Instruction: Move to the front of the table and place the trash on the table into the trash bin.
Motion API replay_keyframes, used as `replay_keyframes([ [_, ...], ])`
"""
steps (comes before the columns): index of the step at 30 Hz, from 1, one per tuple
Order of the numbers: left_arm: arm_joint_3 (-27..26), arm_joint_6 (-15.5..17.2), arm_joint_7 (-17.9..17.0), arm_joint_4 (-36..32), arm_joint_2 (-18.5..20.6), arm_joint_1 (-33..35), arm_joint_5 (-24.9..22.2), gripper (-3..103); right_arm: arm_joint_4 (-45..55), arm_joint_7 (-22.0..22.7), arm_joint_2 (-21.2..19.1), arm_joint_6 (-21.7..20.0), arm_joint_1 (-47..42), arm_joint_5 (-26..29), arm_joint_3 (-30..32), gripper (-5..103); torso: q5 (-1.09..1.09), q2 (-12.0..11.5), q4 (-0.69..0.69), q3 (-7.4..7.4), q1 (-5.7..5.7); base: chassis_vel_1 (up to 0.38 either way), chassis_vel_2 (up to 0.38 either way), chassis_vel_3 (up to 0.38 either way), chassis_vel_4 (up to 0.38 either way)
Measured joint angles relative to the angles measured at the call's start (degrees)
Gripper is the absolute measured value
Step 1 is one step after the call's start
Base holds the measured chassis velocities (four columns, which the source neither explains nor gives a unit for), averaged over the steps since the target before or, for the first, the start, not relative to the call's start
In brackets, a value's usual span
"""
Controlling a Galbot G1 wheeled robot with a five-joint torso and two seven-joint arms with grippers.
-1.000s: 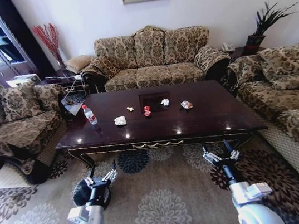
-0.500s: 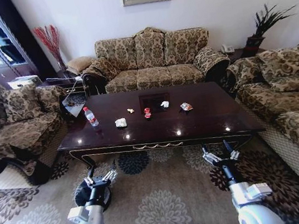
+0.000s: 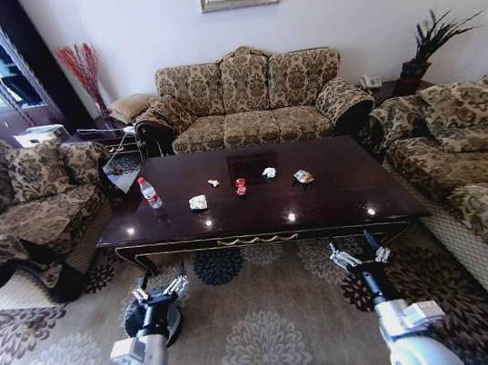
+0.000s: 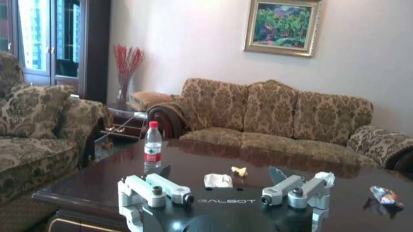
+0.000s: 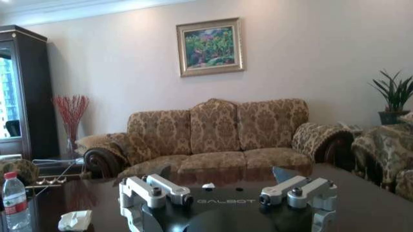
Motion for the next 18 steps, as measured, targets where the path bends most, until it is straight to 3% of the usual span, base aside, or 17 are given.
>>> replay_keyframes([
  [10, 0.1, -0.4, 0.1, 0.1, 0.1, 0.2, 0.1, 100, 0.0, 0.0, 0.1, 0.5, -0.3, 0.0, 0.1, 100, 0.01, -0.2, 0.0, -0.12, -0.08, 0.023, 0.021, -0.021, -0.021],
  [18, 0.1, -0.2, 0.2, 0.2, 0.1, 0.2, 0.1, 100, -0.1, 0.1, 0.2, 0.6, -0.4, 0.0, 0.1, 100, -0.01, -0.4, -0.01, -0.24, -0.18, 0.194, 0.175, -0.18, -0.187],
])
